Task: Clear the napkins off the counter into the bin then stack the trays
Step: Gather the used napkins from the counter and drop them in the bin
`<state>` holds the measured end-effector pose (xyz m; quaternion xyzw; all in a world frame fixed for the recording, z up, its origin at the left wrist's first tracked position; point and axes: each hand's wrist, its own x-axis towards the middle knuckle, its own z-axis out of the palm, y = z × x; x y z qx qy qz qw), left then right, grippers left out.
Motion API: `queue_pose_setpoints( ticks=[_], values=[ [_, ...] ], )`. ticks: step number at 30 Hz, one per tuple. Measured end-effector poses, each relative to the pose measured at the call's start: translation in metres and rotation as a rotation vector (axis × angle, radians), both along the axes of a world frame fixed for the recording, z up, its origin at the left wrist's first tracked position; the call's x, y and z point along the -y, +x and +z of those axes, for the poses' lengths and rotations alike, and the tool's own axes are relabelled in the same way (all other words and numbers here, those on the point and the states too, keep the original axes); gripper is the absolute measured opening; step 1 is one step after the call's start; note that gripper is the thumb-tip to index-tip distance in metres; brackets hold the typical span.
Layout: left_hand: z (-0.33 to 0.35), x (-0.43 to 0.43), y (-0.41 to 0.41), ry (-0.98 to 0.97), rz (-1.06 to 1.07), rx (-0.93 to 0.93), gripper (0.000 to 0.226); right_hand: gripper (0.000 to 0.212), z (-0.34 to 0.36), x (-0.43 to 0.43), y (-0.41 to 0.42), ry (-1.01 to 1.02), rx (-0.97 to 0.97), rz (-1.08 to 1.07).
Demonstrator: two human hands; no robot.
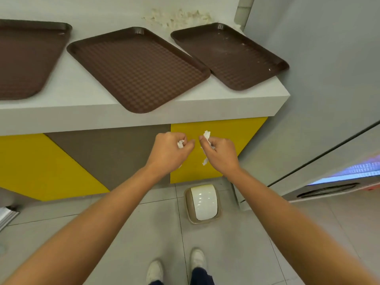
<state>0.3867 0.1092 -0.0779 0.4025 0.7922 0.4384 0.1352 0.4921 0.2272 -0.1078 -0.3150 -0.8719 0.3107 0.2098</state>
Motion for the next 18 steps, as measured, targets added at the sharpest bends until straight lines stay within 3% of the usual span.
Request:
queue_pose_setpoints(
  ticks=[7, 18],
  values=[
    [-0.073, -0.042, 0.052, -0.112, 0.048, 0.117, 0.038, 0.054, -0.066, -0.039, 0.05, -0.1, 0.125, 0.087],
    [-0.199, -0.052, 0.086, -0.289, 0.141, 0.248, 0.043, 0.052, -0.184, -0.054, 0.092, -0.291, 0.346, 0.009]
  ],
)
